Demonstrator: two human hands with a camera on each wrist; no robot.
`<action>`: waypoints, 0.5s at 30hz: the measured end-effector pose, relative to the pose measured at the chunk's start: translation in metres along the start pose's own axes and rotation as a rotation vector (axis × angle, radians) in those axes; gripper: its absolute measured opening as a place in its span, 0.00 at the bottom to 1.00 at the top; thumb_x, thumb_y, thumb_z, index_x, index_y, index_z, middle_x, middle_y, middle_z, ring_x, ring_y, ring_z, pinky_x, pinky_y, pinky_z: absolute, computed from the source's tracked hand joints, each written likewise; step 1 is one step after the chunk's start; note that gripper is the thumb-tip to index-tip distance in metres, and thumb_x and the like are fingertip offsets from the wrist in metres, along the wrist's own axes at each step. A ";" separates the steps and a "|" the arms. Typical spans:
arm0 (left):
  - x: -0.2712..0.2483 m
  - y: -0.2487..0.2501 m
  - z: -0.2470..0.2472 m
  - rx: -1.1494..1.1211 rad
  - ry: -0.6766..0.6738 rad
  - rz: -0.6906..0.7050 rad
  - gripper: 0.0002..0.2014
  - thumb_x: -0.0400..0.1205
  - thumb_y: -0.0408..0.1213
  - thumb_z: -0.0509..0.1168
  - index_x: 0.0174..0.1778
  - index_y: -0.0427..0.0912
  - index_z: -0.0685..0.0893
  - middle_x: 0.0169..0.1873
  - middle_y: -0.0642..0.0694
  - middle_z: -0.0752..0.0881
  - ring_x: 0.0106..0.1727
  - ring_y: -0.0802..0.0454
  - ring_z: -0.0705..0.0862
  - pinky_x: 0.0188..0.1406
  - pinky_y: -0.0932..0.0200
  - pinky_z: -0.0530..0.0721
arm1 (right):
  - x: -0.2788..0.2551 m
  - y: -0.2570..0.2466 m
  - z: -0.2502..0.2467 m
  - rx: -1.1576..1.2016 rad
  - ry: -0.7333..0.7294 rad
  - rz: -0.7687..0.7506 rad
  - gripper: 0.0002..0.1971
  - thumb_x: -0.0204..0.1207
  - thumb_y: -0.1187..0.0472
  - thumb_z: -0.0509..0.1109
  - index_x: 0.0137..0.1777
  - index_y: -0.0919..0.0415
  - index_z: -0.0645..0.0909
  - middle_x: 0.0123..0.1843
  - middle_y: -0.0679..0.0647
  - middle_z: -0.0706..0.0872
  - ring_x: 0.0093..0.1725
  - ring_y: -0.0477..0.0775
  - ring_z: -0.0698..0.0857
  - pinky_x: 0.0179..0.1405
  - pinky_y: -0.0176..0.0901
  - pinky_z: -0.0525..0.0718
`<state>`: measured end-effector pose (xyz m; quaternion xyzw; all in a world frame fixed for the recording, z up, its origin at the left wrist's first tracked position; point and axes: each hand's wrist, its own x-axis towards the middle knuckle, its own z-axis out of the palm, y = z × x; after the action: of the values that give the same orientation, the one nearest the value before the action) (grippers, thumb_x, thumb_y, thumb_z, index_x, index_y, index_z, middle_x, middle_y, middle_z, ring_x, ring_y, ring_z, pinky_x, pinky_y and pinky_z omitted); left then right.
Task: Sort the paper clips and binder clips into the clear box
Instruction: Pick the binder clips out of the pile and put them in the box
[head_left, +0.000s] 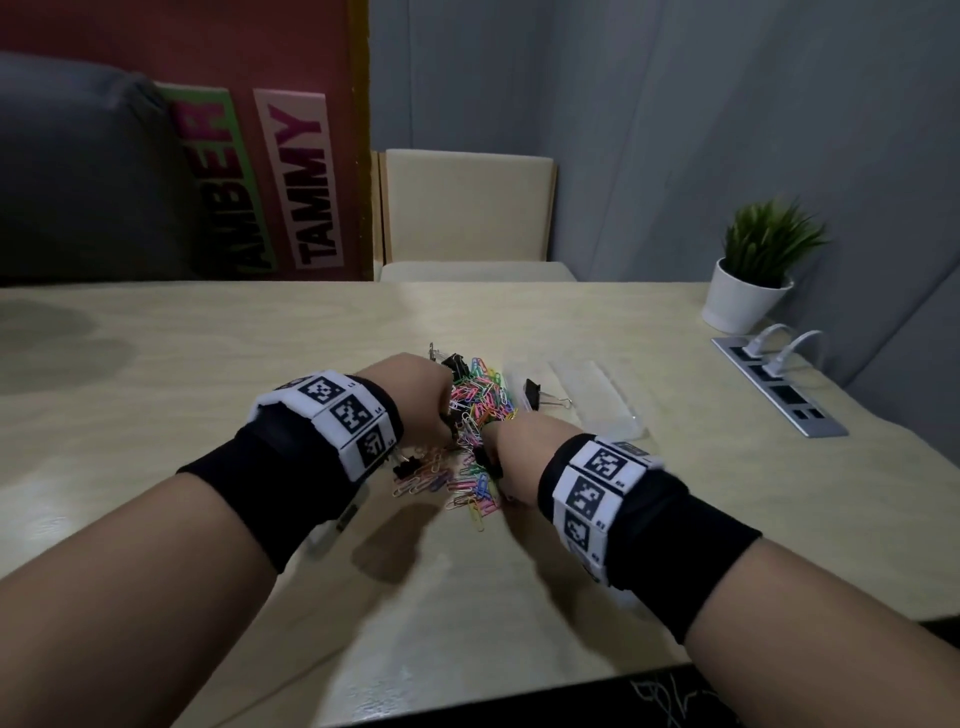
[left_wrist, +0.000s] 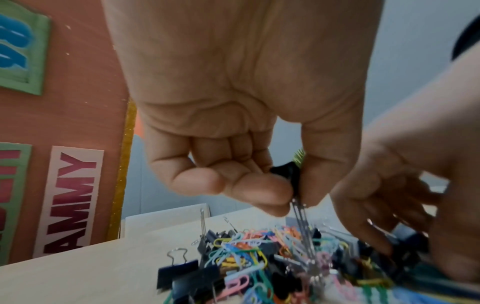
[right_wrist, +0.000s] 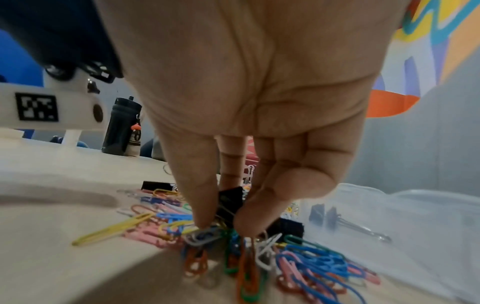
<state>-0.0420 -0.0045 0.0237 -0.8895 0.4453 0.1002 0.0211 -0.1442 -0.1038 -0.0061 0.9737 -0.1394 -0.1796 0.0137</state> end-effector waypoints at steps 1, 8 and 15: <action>0.001 0.000 -0.002 -0.032 0.013 -0.011 0.12 0.78 0.41 0.69 0.57 0.45 0.83 0.43 0.47 0.82 0.44 0.47 0.79 0.39 0.57 0.77 | -0.001 0.002 0.000 0.003 -0.005 -0.002 0.13 0.78 0.67 0.63 0.62 0.61 0.78 0.41 0.57 0.80 0.42 0.59 0.76 0.42 0.45 0.78; 0.021 0.012 -0.007 -0.324 0.268 -0.064 0.11 0.80 0.38 0.68 0.58 0.45 0.87 0.52 0.46 0.89 0.49 0.49 0.85 0.42 0.59 0.81 | -0.017 0.040 -0.018 0.354 0.212 0.156 0.10 0.79 0.56 0.63 0.54 0.57 0.84 0.51 0.55 0.88 0.46 0.55 0.83 0.42 0.42 0.79; 0.052 0.050 0.007 -0.615 0.277 -0.055 0.22 0.79 0.44 0.71 0.70 0.48 0.81 0.57 0.48 0.89 0.58 0.49 0.86 0.55 0.59 0.81 | 0.001 0.076 -0.014 0.677 0.465 0.423 0.13 0.79 0.53 0.66 0.60 0.55 0.83 0.54 0.55 0.89 0.54 0.55 0.85 0.52 0.43 0.80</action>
<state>-0.0526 -0.0749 0.0093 -0.8711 0.3686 0.1073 -0.3064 -0.1591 -0.1772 0.0125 0.8879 -0.3792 0.1061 -0.2378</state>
